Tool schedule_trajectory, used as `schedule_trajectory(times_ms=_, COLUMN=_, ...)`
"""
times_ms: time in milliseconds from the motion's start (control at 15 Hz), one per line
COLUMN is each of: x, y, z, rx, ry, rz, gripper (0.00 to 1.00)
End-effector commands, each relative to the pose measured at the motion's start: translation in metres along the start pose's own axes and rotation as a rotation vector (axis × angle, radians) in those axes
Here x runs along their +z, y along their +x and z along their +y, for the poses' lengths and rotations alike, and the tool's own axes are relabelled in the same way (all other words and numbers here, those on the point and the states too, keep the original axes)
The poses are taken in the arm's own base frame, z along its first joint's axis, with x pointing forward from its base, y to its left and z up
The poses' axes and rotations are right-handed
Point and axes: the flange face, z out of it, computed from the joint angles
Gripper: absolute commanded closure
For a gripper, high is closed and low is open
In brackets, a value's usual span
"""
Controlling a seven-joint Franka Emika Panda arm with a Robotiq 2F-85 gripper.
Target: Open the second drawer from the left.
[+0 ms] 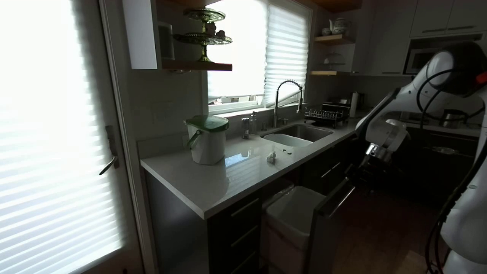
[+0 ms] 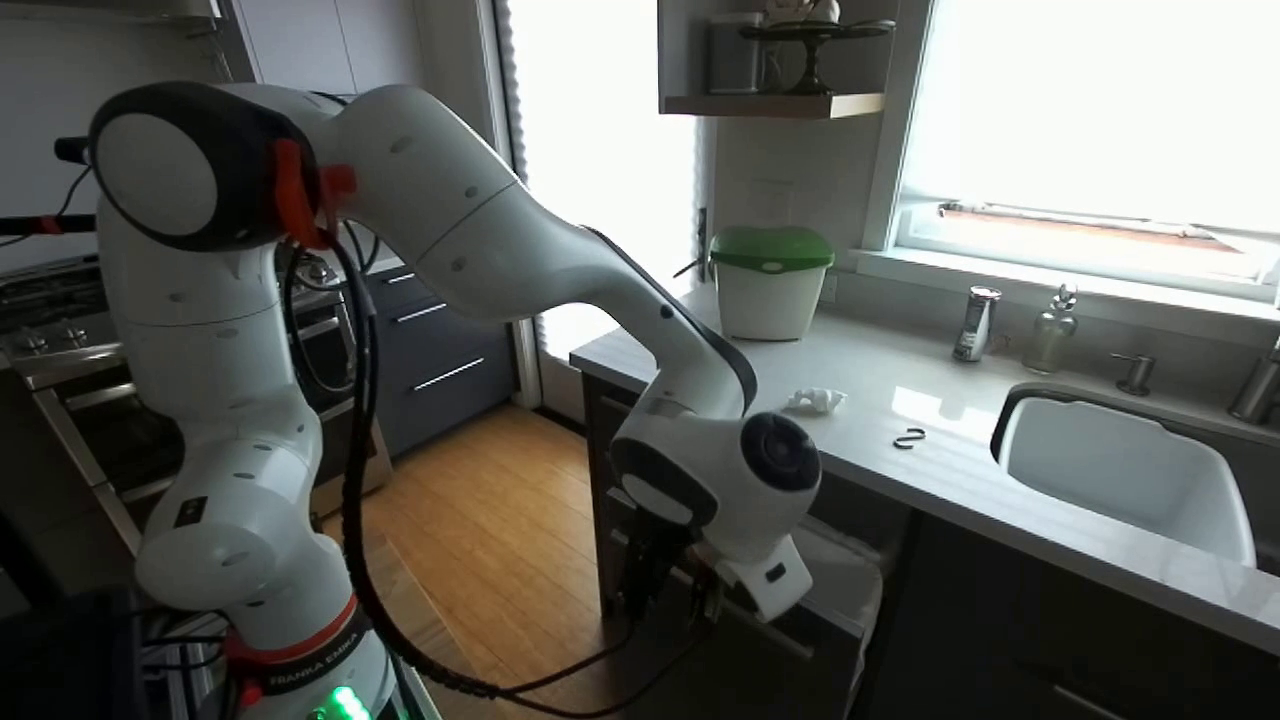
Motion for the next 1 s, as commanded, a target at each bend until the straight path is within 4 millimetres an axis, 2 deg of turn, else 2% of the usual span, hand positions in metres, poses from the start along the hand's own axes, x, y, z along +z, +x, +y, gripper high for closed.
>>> schedule_trajectory(times_ms=0, x=-0.034, y=0.002, z=-0.049, rx=-0.091, ry=-0.132, rz=0.133, gripper=0.00)
schedule_trajectory(times_ms=133, x=-0.037, y=0.004, z=-0.077, rx=-0.183, ry=-0.204, rz=0.196, gripper=0.00)
schedule_trajectory(times_ms=267, x=-0.028, y=0.000, z=-0.099, rx=-0.297, ry=-0.266, rz=0.233, gripper=0.00)
schedule_trajectory(times_ms=333, x=-0.037, y=0.006, z=-0.087, rx=-0.232, ry=-0.218, rz=0.208, gripper=0.00)
schedule_trajectory(times_ms=467, x=-0.031, y=0.003, z=-0.103, rx=-0.286, ry=-0.243, rz=0.222, gripper=0.00)
schedule_trajectory(times_ms=667, x=-0.029, y=0.002, z=-0.104, rx=-0.294, ry=-0.250, rz=0.224, gripper=0.00)
schedule_trajectory(times_ms=733, x=-0.021, y=0.007, z=-0.109, rx=-0.334, ry=-0.319, rz=0.242, gripper=0.00)
schedule_trajectory(times_ms=933, x=-0.005, y=0.004, z=-0.122, rx=-0.494, ry=-0.423, rz=0.197, gripper=0.00)
